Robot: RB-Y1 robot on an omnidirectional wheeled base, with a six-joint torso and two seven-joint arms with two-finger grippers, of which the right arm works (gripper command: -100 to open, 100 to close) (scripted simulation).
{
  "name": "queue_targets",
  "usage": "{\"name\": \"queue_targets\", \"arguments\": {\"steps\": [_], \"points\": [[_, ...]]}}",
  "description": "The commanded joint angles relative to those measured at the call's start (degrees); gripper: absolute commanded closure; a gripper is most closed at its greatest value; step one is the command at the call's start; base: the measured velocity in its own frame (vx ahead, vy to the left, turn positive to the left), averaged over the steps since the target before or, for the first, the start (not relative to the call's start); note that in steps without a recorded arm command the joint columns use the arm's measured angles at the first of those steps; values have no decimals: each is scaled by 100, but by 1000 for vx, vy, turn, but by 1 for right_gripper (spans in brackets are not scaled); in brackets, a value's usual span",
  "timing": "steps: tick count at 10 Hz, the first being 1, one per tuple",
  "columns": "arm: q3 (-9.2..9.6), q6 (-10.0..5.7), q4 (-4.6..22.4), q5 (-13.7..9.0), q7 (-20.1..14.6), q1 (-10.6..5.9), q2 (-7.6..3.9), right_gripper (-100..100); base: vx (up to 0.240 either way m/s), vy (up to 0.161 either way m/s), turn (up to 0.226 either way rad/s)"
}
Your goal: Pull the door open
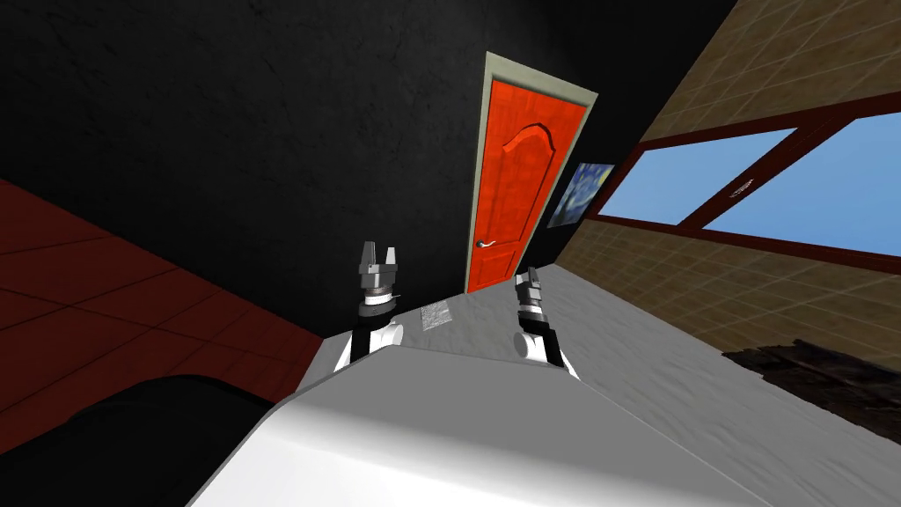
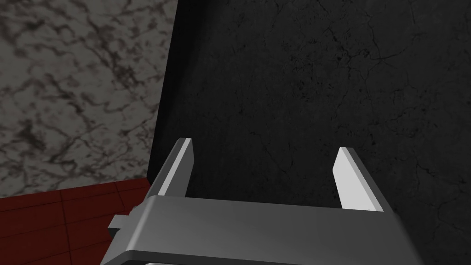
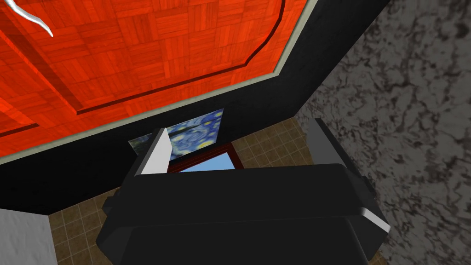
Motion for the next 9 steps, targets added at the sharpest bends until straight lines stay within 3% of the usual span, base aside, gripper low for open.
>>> {"name": "queue_targets", "arguments": {"steps": [1, 9], "points": [[56, -38, 212, -95, 35, -91, -34, -100, 75, -74, 138], [292, -187, 1261, -598, 147, -541, -282, -100, 71, -83, 160]]}}
